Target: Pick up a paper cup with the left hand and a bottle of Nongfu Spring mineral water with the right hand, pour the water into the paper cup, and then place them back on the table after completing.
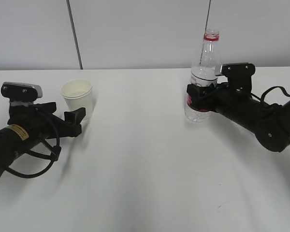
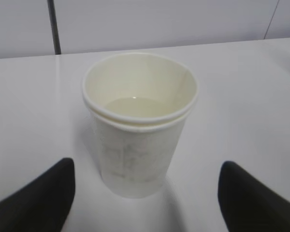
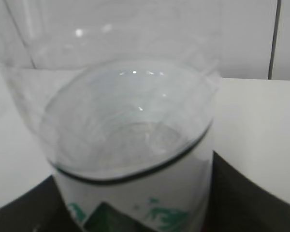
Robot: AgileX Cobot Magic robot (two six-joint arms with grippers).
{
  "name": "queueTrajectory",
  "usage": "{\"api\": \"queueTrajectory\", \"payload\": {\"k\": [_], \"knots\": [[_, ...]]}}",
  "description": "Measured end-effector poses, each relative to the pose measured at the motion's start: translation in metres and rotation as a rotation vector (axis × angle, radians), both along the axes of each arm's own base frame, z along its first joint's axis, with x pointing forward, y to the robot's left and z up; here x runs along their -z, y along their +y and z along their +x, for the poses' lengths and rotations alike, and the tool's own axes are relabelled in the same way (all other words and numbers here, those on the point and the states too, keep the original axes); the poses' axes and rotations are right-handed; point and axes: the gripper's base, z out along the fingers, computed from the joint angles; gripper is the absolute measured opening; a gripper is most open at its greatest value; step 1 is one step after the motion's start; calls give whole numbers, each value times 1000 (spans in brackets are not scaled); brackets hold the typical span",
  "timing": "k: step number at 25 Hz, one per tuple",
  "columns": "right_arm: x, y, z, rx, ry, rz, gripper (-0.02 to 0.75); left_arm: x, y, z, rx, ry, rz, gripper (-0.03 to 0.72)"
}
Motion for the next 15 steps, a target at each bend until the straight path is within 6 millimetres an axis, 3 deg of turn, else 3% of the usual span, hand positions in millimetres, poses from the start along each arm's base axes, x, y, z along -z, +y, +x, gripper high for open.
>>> {"api": "queueTrajectory", "payload": {"k": [15], "knots": [[4,0,1,-13,-47,-51,451,1,0,-2,-1,1,-1,556]]}}
